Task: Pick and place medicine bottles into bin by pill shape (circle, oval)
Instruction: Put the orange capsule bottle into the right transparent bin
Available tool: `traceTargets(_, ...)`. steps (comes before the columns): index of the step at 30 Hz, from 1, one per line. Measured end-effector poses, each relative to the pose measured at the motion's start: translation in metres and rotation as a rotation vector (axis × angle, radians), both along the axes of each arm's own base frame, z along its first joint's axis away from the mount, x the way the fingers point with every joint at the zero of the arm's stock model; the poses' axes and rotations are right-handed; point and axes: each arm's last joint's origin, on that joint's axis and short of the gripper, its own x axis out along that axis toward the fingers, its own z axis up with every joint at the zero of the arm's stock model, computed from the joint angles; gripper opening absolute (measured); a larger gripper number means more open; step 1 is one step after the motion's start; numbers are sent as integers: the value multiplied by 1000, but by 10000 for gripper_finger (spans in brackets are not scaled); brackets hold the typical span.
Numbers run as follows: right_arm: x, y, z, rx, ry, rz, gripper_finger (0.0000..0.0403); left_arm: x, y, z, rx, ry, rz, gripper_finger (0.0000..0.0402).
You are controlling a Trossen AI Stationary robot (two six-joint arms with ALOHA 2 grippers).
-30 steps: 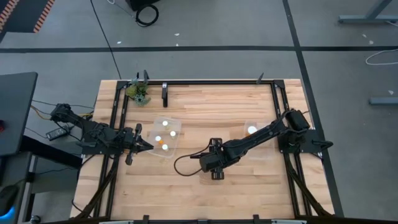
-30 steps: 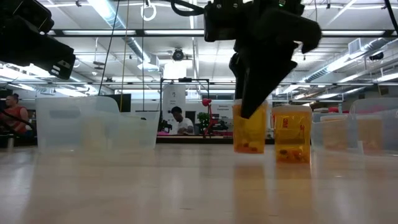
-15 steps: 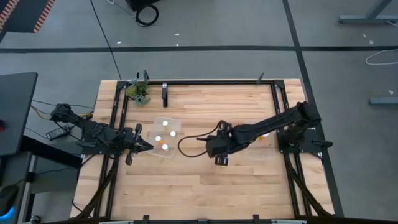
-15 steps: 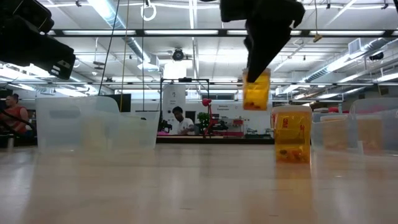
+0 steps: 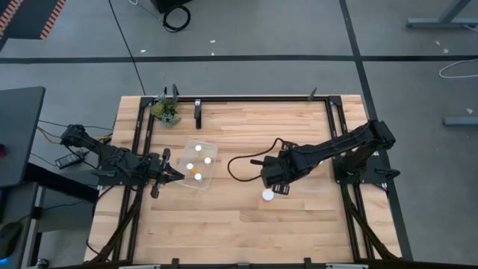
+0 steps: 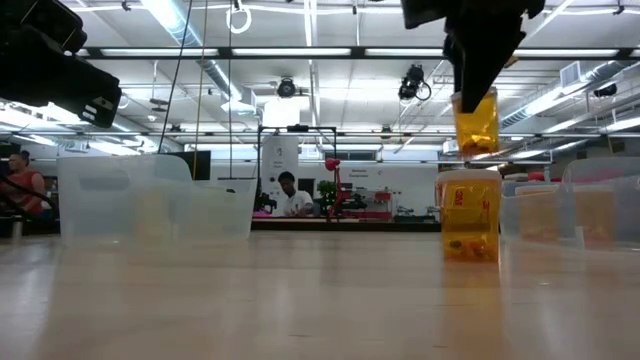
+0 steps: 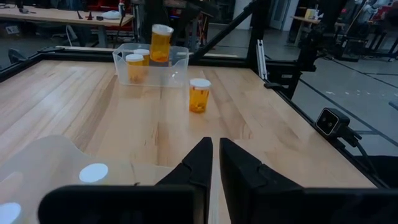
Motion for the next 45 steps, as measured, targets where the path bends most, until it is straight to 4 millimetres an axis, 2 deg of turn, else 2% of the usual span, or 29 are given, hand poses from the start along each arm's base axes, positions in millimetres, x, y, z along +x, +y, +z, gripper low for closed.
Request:
traceTargets(10, -19, 10, 13, -10, -16, -55, 228, 0, 0, 0, 0, 0, 0, 28)
traceTargets(13, -29, 11, 12, -14, -23, -71, 228, 0, 0, 0, 0, 0, 0, 29)
traceTargets(23, -99, -2, -15, 34, -65, -260, 228, 0, 0, 0, 0, 0, 0, 39)
traceTargets(30, -134, -10, -39, 150, -124, -357, 228, 0, 0, 0, 0, 0, 0, 30)
traceTargets(37, -145, -12, -67, 210, -66, -393, 228, 0, 0, 0, 0, 0, 0, 38)
traceTargets(45, -145, -12, -72, 238, -75, -425, 237, 0, 0, 0, 0, 0, 0, 34)
